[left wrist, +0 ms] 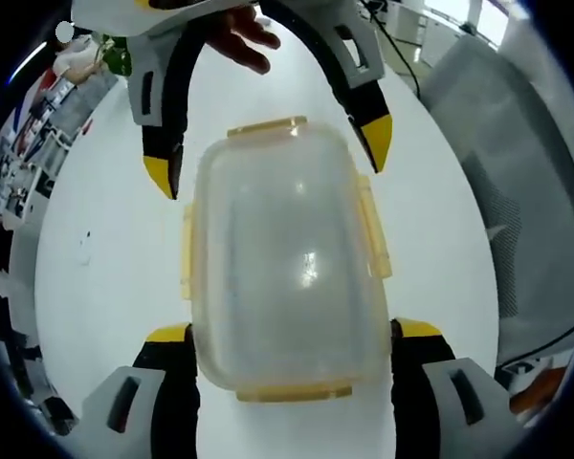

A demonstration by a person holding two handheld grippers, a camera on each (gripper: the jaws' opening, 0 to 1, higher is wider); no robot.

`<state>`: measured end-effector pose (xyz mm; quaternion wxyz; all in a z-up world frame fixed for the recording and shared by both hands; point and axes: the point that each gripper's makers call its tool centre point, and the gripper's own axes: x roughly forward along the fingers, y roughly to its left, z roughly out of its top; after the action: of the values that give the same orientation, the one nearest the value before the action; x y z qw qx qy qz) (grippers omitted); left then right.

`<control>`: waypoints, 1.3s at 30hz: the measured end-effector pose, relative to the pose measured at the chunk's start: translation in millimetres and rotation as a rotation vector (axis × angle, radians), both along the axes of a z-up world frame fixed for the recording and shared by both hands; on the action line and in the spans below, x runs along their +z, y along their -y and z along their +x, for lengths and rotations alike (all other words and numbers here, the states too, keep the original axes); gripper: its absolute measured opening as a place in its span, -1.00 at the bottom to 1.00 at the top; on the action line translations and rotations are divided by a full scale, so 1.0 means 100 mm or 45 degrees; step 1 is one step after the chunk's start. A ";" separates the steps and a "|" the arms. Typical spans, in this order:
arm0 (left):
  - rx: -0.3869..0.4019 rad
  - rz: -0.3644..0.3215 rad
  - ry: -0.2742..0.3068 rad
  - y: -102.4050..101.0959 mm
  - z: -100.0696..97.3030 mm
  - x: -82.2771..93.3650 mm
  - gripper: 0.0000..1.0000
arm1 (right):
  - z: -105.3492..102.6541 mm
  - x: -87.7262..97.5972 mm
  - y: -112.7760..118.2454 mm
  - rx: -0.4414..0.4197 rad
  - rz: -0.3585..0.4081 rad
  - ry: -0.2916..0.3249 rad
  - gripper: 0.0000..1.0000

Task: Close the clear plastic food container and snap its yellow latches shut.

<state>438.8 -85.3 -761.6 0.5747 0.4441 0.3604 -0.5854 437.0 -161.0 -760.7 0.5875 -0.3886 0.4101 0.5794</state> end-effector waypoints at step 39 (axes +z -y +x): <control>0.063 -0.009 0.095 -0.06 -0.30 0.41 0.99 | -0.36 0.43 -0.04 0.048 0.053 0.137 0.98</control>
<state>409.3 -78.9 -720.9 0.6035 0.4545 0.3476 -0.5554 401.4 -157.2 -717.5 0.6056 -0.4144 0.3583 0.5772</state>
